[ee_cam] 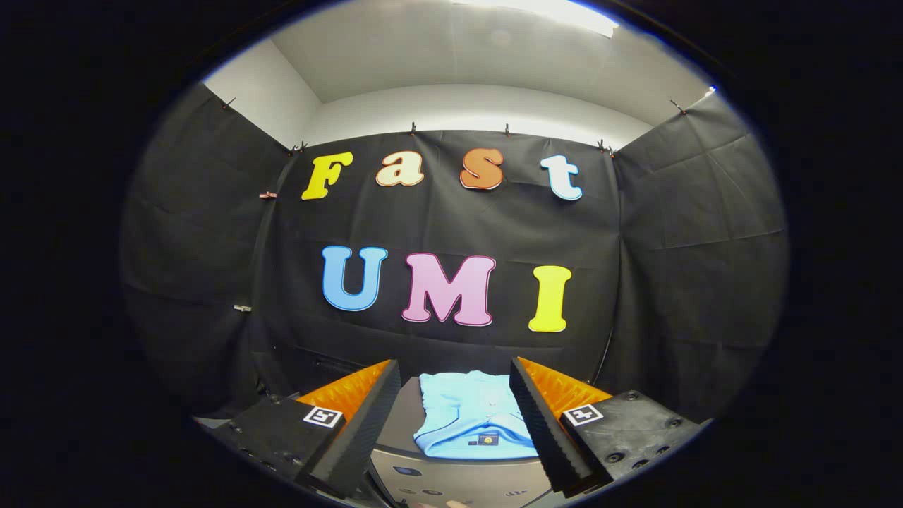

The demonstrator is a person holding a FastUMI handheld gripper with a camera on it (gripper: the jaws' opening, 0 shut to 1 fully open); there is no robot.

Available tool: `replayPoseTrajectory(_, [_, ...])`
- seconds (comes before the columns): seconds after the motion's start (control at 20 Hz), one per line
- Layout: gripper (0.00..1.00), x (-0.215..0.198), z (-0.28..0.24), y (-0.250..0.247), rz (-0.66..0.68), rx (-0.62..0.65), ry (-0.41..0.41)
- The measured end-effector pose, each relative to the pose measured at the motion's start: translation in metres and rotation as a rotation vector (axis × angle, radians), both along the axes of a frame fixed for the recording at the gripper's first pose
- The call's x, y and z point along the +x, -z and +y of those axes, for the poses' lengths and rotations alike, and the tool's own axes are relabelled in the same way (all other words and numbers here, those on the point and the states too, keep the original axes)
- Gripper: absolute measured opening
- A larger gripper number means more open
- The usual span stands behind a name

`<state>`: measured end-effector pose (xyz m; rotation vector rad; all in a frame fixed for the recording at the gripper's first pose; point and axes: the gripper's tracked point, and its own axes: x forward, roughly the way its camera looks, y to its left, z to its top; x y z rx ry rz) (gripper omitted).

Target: Put the clothes into the washing machine and then close the washing machine lid.

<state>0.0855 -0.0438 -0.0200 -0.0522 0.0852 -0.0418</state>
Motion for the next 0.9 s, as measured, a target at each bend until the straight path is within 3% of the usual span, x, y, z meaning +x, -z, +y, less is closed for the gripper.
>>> replayPoseTrajectory(0.4, [0.98, 0.077, -0.022, 0.045, 0.14, 0.078, 0.0])
replayPoseTrajectory(0.9, [0.98, 0.169, -0.068, 0.124, 0.323, 0.086, 0.084])
